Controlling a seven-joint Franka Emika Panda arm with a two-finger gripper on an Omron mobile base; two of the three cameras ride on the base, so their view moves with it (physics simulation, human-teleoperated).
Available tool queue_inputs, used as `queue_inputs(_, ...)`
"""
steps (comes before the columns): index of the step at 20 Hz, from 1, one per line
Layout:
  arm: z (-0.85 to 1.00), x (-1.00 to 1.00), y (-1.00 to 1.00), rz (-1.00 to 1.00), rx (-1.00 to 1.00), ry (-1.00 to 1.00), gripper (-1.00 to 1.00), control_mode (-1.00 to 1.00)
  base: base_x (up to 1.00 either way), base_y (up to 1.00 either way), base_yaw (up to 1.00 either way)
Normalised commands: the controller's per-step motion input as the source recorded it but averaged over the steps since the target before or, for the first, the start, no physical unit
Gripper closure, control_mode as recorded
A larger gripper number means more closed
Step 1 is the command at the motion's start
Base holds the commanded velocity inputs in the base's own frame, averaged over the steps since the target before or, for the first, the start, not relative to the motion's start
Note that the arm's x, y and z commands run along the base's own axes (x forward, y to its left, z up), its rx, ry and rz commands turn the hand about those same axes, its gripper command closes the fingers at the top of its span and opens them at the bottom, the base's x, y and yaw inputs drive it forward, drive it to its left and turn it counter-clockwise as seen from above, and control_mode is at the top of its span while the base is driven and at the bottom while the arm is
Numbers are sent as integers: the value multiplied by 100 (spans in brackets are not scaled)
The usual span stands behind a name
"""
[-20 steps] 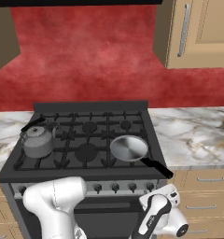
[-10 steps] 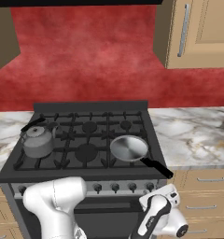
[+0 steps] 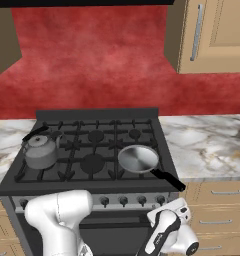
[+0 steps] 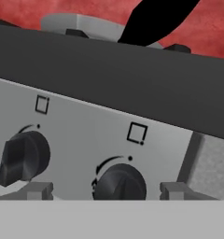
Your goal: Pick the pan from the cabinet and place it on the stove. Then turn on the stove burner for the pan.
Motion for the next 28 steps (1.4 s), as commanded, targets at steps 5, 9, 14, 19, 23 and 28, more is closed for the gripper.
queue_inputs(5,-10,11,14,0,0,0,-100,-100,0,0,0)
queue_inputs(9,-17,16,23,0,0,0,-100,-100,0,0,0)
queue_inputs(14,-19,15,27,0,0,0,-100,-100,0,0,0)
queue_inputs(19,-13,24,27,0,0,0,-100,-100,0,0,0)
queue_inputs(23,-11,31,28,0,0,0,-100,-100,0,0,0)
queue_inputs(28,-17,28,30,0,0,0,-100,-100,0,0,0)
